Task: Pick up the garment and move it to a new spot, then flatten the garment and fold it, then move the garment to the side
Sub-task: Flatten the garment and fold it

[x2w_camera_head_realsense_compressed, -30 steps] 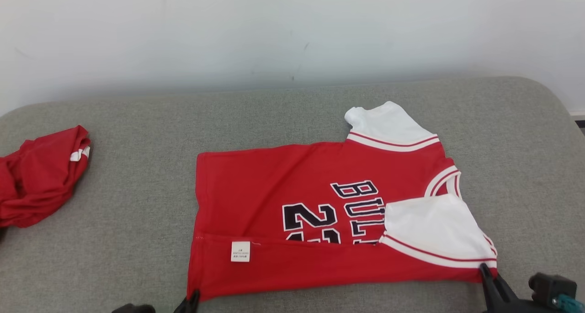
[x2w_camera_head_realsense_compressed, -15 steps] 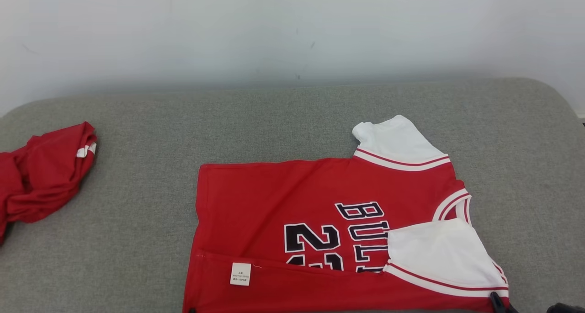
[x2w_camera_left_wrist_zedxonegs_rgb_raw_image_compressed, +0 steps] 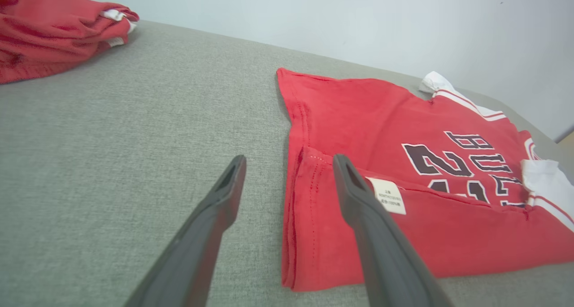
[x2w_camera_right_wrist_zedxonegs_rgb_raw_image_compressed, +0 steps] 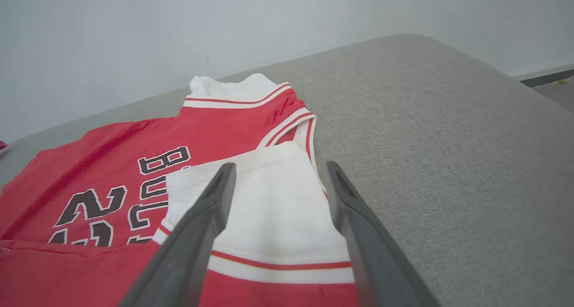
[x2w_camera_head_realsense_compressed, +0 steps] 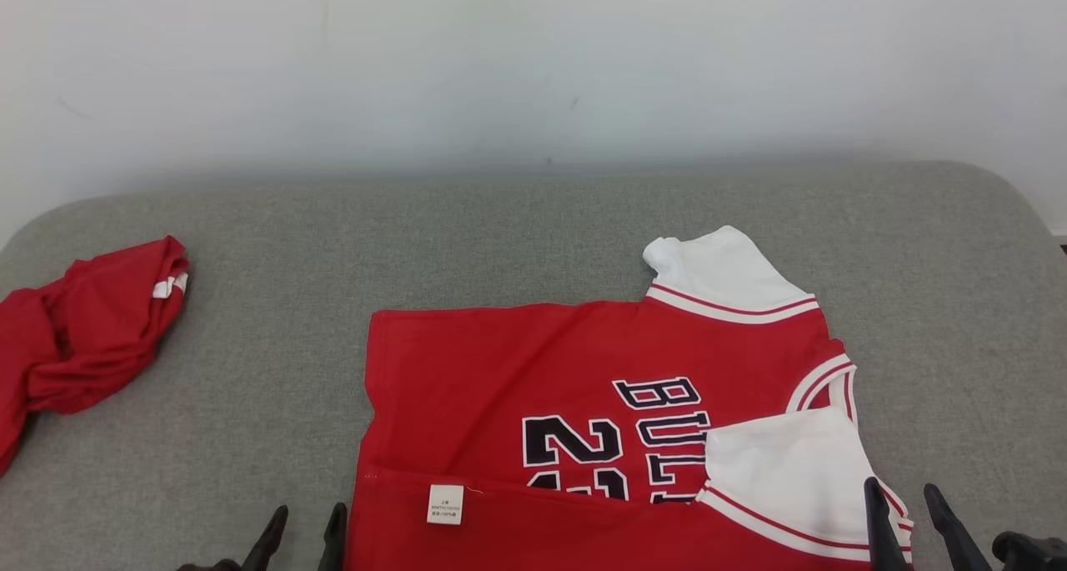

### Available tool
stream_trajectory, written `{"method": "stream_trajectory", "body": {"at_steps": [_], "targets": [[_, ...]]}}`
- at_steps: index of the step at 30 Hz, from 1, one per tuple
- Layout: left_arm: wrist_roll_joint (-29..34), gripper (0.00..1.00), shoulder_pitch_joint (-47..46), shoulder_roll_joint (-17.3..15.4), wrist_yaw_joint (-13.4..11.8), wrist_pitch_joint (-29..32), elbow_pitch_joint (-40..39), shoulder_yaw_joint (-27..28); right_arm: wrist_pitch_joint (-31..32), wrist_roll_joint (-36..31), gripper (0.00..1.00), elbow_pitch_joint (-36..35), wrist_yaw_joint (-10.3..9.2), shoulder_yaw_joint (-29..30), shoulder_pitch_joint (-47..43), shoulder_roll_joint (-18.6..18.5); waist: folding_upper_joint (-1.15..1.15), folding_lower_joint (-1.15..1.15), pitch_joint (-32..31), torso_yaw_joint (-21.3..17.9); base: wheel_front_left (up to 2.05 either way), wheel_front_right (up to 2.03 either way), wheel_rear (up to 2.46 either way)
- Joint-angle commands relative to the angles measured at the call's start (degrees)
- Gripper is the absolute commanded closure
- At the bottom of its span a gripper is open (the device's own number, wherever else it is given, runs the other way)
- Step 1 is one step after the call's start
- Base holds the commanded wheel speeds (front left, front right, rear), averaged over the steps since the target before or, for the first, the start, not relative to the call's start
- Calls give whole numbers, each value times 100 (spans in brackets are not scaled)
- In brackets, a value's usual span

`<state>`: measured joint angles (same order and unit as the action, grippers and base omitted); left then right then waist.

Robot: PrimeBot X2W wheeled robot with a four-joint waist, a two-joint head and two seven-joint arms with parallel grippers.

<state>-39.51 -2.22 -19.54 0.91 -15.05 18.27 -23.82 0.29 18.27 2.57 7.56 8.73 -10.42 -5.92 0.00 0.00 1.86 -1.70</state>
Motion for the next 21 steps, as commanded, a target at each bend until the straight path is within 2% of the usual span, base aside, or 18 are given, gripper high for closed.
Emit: {"method": "stream_trajectory", "body": {"at_steps": [1,7,10,12,17,21], "targets": [[158,0,155,51,-24,-16,-58,95,-98,-45,0,11,-16,-35,60,12,0,0,-25,13,0,0,0],[1372,0,446,504,65,-19,-614,1009,-976,-274,0,287,-16,-391,159,126,0,0,-90,70,0,0,0],[1876,0,577,785,143,-19,-817,1388,-1322,-458,9,498,-16,-572,205,171,0,0,-108,100,0,0,0],[2171,0,629,959,221,-19,-909,1594,-1466,-629,0,598,-16,-632,190,198,0,0,-113,128,0,0,0],[2638,0,813,1331,424,-20,-825,1954,-1547,-897,0,681,-16,-740,132,276,0,0,-111,161,0,0,0],[2864,0,865,1494,562,-20,-689,2092,-1548,-1030,0,592,-16,-777,99,303,0,0,-65,117,0,0,0]]}}
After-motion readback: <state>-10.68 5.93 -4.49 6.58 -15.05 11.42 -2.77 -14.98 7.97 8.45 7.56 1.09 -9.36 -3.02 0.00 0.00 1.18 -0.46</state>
